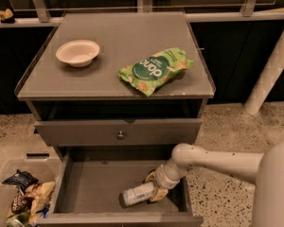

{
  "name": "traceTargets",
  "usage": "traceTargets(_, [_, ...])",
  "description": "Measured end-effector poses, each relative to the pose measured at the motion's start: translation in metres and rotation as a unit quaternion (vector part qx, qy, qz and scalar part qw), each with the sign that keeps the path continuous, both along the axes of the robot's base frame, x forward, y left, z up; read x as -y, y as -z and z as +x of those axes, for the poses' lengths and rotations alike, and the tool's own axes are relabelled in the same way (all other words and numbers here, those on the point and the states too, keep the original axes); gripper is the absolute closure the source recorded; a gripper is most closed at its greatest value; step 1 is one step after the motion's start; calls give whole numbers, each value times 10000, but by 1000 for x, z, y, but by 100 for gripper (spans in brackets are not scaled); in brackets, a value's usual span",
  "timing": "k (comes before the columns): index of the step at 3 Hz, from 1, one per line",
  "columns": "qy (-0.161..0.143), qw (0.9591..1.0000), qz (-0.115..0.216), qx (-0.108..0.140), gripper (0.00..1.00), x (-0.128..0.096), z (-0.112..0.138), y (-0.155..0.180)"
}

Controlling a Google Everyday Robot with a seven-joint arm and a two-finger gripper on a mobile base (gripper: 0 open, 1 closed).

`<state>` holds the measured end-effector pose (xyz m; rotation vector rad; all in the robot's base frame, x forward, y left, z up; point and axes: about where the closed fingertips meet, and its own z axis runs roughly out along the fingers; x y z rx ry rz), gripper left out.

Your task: Pick blue plastic bottle from middle drawer and place on counter

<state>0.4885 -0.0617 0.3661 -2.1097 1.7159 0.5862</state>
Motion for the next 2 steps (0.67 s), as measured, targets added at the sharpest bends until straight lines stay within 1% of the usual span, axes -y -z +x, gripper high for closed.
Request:
traceTargets(1, [332, 9968, -280, 669, 100, 0, -1, -47])
traceTargets(2, [509, 9865, -544, 1457, 100, 3, -4, -96])
